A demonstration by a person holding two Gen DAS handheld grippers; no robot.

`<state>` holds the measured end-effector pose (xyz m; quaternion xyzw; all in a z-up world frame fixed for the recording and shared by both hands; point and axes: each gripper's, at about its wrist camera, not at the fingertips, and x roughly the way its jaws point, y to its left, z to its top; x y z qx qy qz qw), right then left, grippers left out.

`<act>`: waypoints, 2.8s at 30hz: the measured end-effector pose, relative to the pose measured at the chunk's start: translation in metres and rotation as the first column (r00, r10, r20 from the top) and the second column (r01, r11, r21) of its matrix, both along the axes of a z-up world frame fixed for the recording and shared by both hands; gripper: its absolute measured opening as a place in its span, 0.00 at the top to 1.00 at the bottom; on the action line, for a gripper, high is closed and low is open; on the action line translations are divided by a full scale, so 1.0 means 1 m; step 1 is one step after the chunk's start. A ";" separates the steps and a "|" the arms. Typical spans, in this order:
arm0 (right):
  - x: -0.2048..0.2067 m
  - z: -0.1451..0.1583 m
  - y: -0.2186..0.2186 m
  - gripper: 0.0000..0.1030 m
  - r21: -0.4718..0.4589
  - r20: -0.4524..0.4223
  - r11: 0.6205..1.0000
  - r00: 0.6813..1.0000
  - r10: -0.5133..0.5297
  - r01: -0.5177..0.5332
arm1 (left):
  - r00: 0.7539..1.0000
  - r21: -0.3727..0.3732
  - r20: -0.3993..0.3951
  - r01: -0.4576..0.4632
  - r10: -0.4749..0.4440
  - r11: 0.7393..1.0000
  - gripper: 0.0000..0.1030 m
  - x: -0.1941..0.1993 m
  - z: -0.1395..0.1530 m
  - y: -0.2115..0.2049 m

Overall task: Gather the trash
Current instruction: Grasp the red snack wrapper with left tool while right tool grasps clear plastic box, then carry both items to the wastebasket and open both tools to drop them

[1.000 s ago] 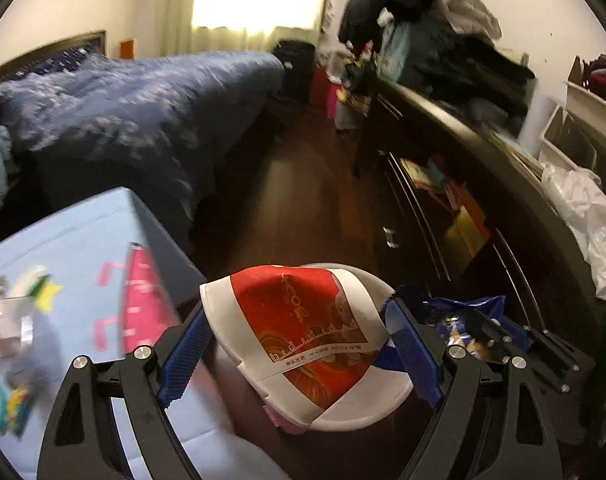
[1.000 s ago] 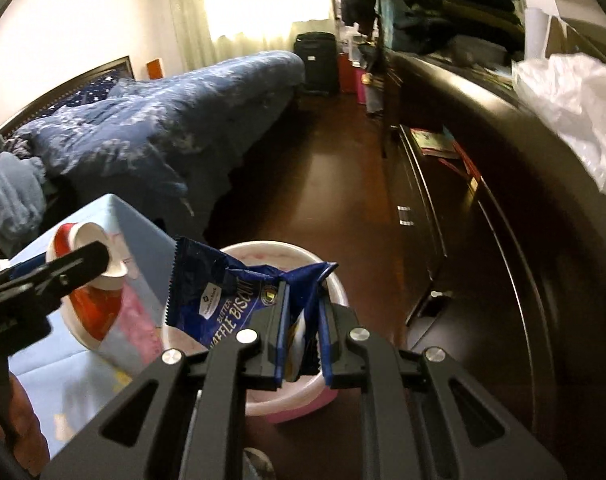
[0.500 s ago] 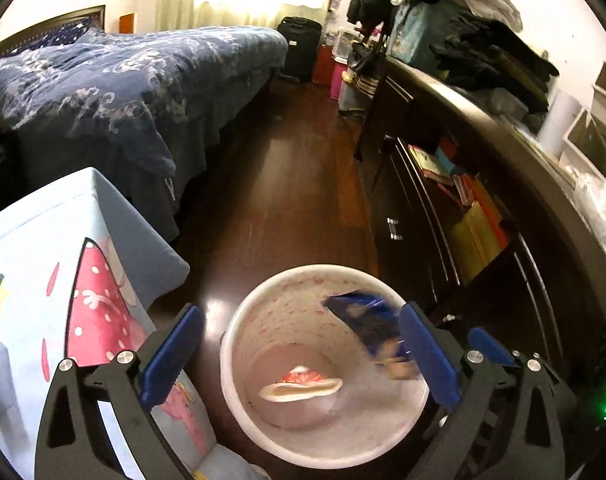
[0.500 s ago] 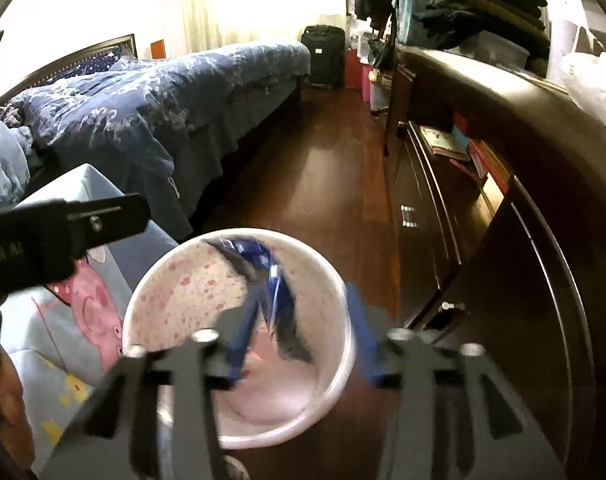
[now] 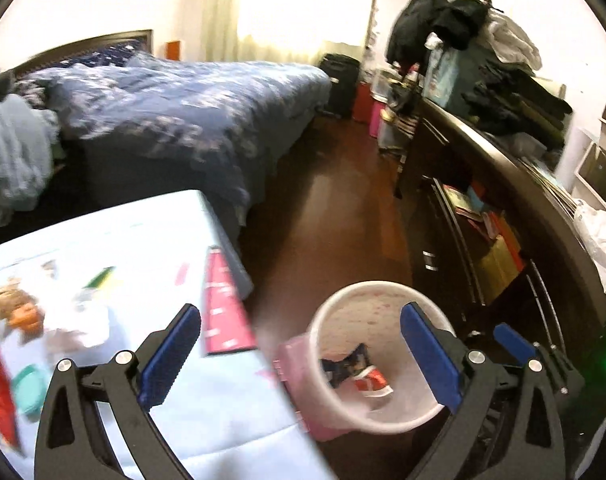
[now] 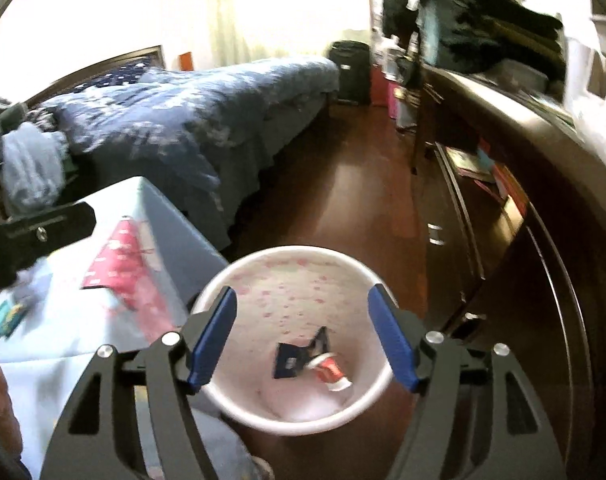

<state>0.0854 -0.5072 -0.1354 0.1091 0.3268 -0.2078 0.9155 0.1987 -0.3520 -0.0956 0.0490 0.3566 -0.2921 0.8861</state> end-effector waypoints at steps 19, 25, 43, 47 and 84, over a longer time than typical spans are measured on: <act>0.026 0.056 0.169 0.19 -0.044 0.051 0.926 0.924 0.378 -0.376 | 0.908 0.101 0.013 -0.418 0.419 0.903 0.04 0.026 -0.014 0.218; 0.055 0.051 0.195 0.19 -0.048 0.036 0.904 0.903 0.427 -0.426 | 0.873 0.119 -0.081 -0.471 0.481 0.874 0.04 0.057 -0.044 0.258; 0.157 0.005 0.212 0.29 0.084 -0.105 0.890 0.884 0.455 -0.448 | 0.862 0.079 -0.136 -0.481 0.488 0.873 0.35 0.077 -0.063 0.275; 0.155 0.002 0.210 0.53 0.082 -0.120 0.889 0.881 0.458 -0.451 | 0.862 0.052 -0.127 -0.488 0.491 0.871 0.40 0.072 -0.056 0.278; -0.005 0.068 0.133 0.53 0.073 0.062 0.947 0.949 0.309 -0.313 | 0.946 -0.082 0.161 -0.270 0.280 0.959 0.35 -0.058 0.071 0.199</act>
